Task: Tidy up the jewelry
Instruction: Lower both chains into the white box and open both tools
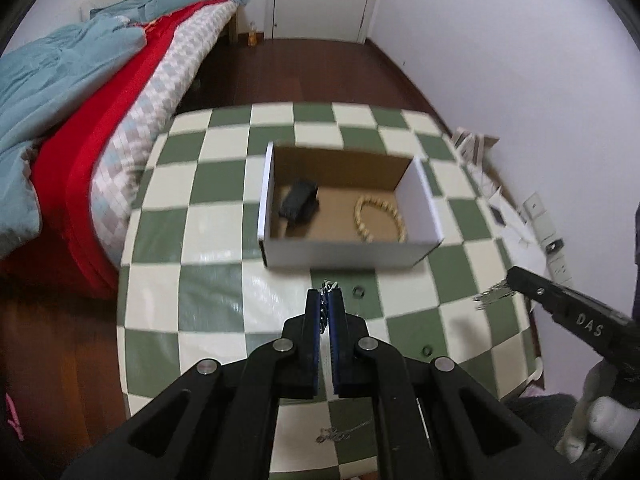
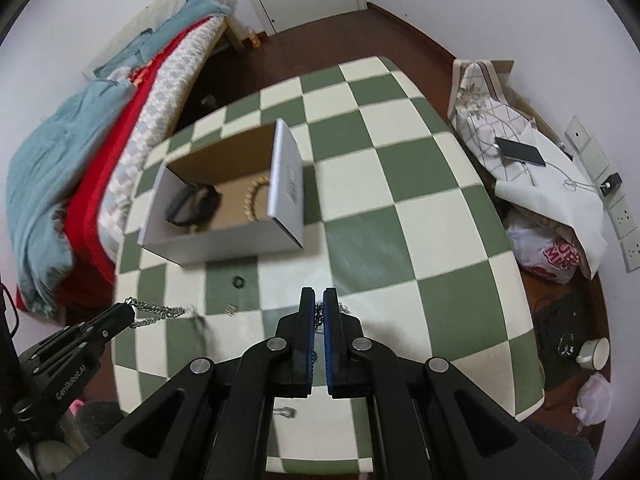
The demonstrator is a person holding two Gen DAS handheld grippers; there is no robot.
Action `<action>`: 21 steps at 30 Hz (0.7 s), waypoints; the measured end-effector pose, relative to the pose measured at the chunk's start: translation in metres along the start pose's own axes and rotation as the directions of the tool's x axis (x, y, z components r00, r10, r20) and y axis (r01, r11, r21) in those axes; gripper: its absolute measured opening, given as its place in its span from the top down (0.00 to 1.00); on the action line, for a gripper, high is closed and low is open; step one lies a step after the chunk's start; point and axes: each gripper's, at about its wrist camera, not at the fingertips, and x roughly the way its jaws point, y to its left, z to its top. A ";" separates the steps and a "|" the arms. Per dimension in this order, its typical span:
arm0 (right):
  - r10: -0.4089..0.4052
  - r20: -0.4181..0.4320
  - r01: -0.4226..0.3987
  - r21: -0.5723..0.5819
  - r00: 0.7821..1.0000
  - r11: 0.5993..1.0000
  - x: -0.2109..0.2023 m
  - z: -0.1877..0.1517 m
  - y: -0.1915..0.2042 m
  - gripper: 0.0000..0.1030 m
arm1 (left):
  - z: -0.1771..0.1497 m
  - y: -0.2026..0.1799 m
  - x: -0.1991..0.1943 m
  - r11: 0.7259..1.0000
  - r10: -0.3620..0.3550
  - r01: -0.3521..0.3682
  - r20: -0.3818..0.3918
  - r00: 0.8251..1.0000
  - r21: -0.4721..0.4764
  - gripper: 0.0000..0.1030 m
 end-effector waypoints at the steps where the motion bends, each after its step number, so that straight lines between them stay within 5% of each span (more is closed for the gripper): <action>1: 0.010 0.008 -0.010 -0.005 1.000 1.000 -0.004 0.004 0.004 0.96 | 0.005 0.000 -0.004 1.000 -0.008 0.008 0.011 1.000 -0.001 0.98; 11: 0.110 0.073 -0.105 -0.081 0.991 0.991 -0.031 0.061 0.054 0.96 | 0.073 -0.002 -0.001 0.998 -0.054 0.053 0.048 0.997 0.017 0.98; 21: 0.092 -0.048 -0.097 -0.130 0.995 0.987 0.043 0.126 0.085 0.96 | 0.095 0.008 0.066 0.999 -0.054 0.054 -0.066 0.996 -0.005 0.98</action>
